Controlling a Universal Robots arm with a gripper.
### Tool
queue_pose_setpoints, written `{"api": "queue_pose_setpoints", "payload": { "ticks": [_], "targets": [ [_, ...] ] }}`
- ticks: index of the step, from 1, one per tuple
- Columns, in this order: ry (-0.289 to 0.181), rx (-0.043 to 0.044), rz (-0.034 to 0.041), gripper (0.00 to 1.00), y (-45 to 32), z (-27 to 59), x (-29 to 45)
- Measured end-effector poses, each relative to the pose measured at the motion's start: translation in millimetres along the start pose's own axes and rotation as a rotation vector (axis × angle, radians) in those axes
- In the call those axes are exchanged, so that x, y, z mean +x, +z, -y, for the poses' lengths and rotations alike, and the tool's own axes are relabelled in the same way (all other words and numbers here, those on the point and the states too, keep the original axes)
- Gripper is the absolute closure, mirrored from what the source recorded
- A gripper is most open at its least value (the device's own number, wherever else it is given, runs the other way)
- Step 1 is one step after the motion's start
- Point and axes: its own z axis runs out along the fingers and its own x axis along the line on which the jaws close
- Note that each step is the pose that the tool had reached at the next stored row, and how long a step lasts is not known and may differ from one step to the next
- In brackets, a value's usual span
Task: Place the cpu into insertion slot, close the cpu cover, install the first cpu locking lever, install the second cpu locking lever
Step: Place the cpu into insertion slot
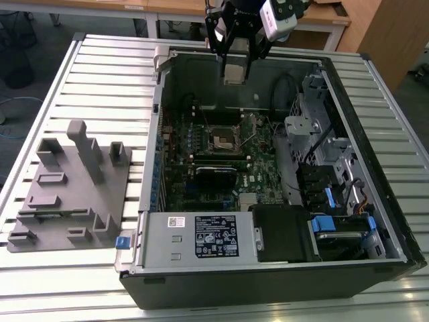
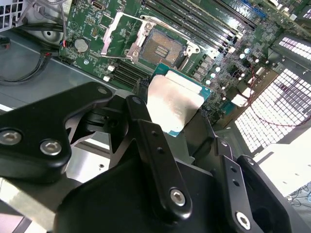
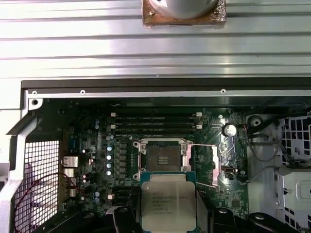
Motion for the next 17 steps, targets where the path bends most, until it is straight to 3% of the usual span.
{"api": "queue_pose_setpoints", "payload": {
  "ticks": [17],
  "targets": [
    [0.000, 0.0000, 0.0000, 0.46, 1.6, 0.1, 0.0]
  ]
}}
